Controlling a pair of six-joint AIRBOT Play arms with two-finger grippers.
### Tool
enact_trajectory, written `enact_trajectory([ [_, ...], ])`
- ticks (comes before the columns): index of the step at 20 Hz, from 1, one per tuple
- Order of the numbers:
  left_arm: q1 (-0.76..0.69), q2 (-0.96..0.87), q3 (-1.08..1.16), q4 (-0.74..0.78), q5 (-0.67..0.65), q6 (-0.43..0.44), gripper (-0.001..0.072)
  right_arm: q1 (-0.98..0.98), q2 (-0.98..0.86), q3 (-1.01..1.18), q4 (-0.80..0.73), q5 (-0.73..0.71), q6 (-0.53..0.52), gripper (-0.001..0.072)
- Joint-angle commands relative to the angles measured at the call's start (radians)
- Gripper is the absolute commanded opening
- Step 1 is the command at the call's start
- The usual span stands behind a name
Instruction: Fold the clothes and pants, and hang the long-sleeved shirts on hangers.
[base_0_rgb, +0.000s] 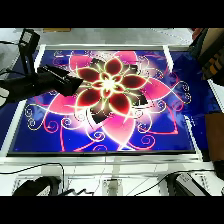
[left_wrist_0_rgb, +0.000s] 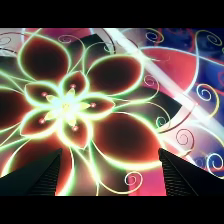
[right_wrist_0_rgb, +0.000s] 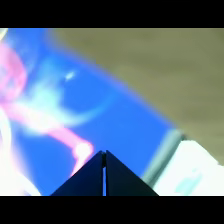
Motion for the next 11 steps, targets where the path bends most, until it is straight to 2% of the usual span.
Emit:
enact_trajectory([
  [1, 0.001, 0.001, 0.001, 0.0, 0.0, 0.0, 0.0702, 0.3, 0.001, 0.0, 0.043, -0.026, -0.08, 0.001],
  [5, 0.001, 0.001, 0.001, 0.0, 0.0, 0.0, 0.0702, 0.675, 0.001, 0.0, 0.014, -0.077, -0.08, 0.0009],
  [9, 0.001, 0.001, 0.001, 0.0, 0.0, 0.0, 0.0702, 1.043, 0.001, 0.0, -0.203, -0.148, -0.06, 0.0008],
  [11, 0.001, 0.001, 0.001, 0.0, 0.0, 0.0, 0.0702, 1.169, 0.0, 0.0, -0.317, -0.2, -0.005, 0.0009],
])
